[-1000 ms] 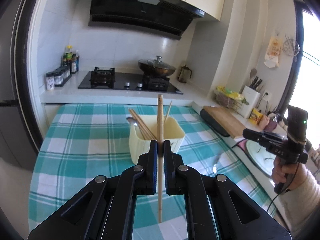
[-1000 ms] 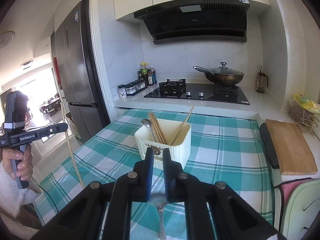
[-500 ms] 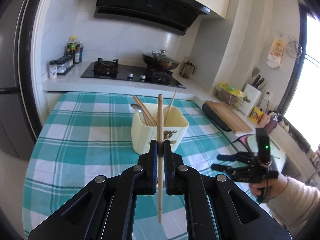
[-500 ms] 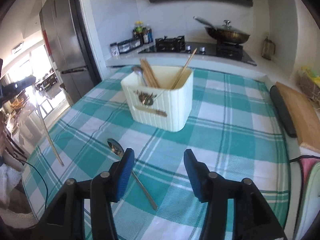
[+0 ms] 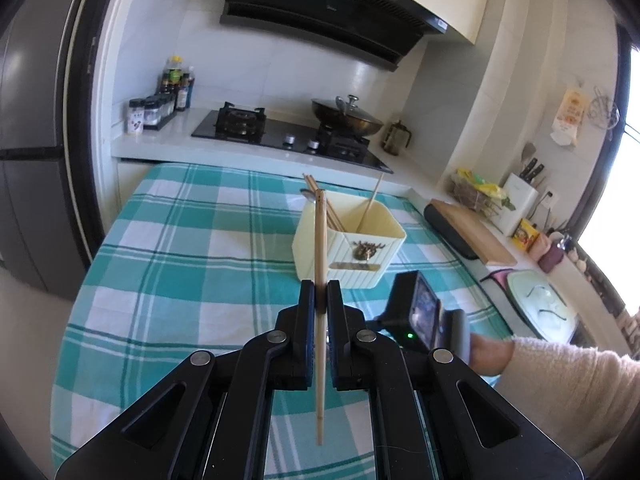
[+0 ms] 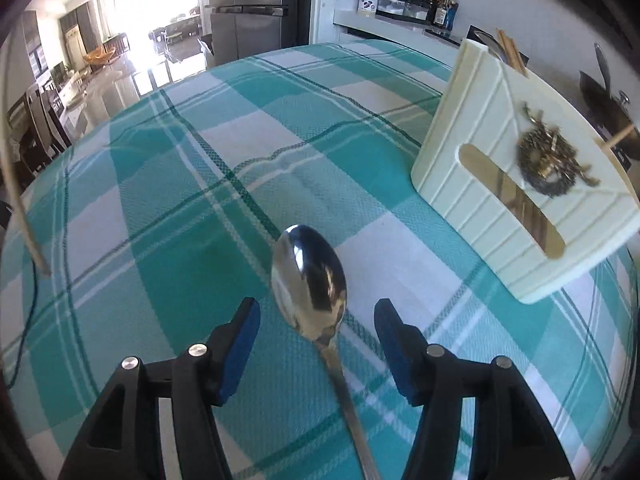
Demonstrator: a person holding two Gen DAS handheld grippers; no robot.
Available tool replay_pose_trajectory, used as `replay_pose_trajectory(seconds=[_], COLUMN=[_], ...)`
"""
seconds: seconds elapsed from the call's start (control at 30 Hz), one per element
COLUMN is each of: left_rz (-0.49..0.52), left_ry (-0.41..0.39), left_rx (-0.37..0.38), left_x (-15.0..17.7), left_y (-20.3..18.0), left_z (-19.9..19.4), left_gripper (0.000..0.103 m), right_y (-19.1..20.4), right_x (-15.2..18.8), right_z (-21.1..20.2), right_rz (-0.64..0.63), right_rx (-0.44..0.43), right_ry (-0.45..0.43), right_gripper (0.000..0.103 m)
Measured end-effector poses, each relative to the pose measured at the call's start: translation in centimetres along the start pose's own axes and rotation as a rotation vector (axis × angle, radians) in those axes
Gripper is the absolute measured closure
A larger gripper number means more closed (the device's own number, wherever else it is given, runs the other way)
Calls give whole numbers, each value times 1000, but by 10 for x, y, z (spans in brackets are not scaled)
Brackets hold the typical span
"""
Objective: Organize utensils
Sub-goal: 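Hold the spoon and chopstick upright above the cream holder, aligning both tools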
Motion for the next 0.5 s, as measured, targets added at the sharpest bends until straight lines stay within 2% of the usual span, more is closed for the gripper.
replay_pose_trajectory(seconds=[0.07, 0.1, 0.23, 0.33, 0.5], left_rz=[-2, -3, -8, 0, 30], left_ry=[5, 8, 14, 13, 12], left_rx=[-3, -3, -10, -13, 9], left_x=[2, 2, 6, 9, 10], left_y=[2, 3, 7, 3, -17], left_z=[1, 1, 4, 7, 13], left_gripper=[99, 99, 99, 99, 99], right_y=[-2, -2, 0, -7, -11], right_x=[-6, -10, -8, -1, 15], right_z=[14, 14, -2, -39, -112], right_rz=[7, 18, 47, 131, 189], right_rx=[-40, -63, -61, -47, 0], right_ry=[16, -11, -54, -128, -246], right_gripper=[44, 61, 62, 62, 62])
Point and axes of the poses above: each gripper's, at about its wrist camera, not at the fingertips, and z roughly the way its jaws point, y to its left, x to its underside, the point moved 7 cm from there along z, roughly the way its jaws point, and after that the axes turned 3 degrees about y, right-handed, at the moved point
